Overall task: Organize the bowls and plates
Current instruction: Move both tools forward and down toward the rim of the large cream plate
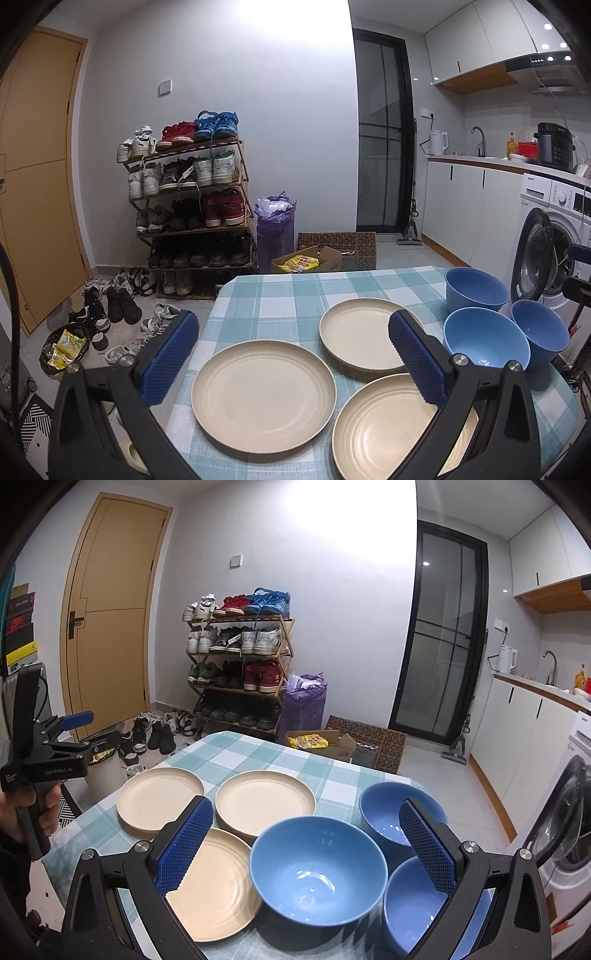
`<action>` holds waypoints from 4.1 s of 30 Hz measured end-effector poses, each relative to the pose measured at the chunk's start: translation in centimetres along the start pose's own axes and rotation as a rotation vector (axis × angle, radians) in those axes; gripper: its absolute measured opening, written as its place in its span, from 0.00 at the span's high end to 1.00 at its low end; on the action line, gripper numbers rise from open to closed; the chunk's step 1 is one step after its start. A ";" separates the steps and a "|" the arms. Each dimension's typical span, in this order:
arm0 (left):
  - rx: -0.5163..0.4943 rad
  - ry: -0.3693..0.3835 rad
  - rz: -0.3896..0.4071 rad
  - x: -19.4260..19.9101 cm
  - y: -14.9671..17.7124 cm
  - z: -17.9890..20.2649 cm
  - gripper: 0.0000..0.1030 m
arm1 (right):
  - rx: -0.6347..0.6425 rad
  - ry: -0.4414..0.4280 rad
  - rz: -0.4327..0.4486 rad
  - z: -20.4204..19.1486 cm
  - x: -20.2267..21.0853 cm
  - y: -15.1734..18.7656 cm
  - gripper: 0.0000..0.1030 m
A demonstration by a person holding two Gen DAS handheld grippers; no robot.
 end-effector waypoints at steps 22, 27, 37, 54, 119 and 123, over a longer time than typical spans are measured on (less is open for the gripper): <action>-0.036 0.009 -0.037 -5.3 -2.8 2.0 0.00 | 0.002 -0.007 -0.030 2.5 -5.0 -5.8 0.00; -0.034 0.019 -0.062 -6.8 -2.7 2.3 0.00 | -0.015 -0.018 -0.058 3.0 -6.9 -6.0 0.00; -0.035 0.011 -0.104 -9.4 -2.8 2.1 0.00 | -0.050 -0.049 -0.146 4.4 -11.3 -5.6 0.00; -0.064 0.036 -0.191 -14.3 -1.6 3.5 0.00 | -0.126 -0.074 -0.283 6.0 -18.1 -4.4 0.00; -0.181 0.125 -0.589 -24.1 8.2 7.7 0.18 | -0.136 -0.181 -0.856 4.9 -34.6 7.8 0.18; -0.184 0.129 -0.607 -24.1 8.7 7.8 0.28 | -0.136 -0.179 -0.856 5.0 -34.8 7.7 0.19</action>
Point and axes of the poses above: each gripper's, at about its wrist camera, not at the fingertips, and x roughly against the way its jaws point, z to its right, y to its underside, the point moved 9 cm from there along -x, roughly the way its jaws point, and after that the axes turned 6 degrees about -y, right-handed, at the moved point
